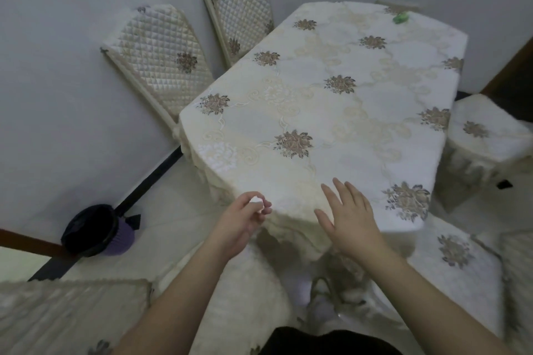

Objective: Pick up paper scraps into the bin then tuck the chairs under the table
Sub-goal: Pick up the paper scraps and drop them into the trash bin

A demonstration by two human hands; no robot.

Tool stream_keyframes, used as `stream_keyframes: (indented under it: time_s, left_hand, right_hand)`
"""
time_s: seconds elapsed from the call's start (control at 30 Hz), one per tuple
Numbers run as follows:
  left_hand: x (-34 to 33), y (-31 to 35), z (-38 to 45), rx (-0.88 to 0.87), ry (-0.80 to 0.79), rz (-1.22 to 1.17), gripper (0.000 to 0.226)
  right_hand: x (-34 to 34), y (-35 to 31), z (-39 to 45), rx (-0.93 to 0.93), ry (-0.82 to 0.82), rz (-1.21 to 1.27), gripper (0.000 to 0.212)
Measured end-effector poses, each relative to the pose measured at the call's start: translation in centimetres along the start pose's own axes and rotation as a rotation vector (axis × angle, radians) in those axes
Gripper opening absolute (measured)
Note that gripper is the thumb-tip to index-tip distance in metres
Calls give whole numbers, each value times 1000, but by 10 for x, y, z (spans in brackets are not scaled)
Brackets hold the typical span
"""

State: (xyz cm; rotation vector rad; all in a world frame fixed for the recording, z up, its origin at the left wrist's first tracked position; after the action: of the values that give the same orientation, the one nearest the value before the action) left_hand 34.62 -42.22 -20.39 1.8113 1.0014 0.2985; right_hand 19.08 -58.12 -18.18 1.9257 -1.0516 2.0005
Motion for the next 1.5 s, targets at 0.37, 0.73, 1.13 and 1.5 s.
stream_keyframes:
  time_s: [0.37, 0.73, 1.13, 1.5]
  left_hand:
    - [-69, 0, -69, 7, -260, 27, 26]
    - [-235, 7, -127, -54, -487, 253, 33]
    - [-465, -137, -295, 173, -847, 231, 12]
    - [-600, -224, -386, 149, -1070, 386, 23]
  right_hand:
    - [56, 6, -125, -177, 113, -66, 61]
    - [118, 98, -263, -474, 288, -2, 72]
    - [183, 228, -508, -751, 480, 17, 70]
    - [178, 322, -661, -1018, 491, 77, 74]
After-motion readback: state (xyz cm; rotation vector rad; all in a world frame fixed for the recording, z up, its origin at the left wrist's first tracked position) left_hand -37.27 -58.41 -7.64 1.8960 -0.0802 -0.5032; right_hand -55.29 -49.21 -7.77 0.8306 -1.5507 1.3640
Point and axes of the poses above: each hand's wrist, its own z-axis towards the middle knuckle, its own x-axis out of the back of the hand, y = z × x, the point moved 4 cm from there along z, towards the middle knuckle, and after that the axes turned 10 degrees about z, right-handed, at the moved point
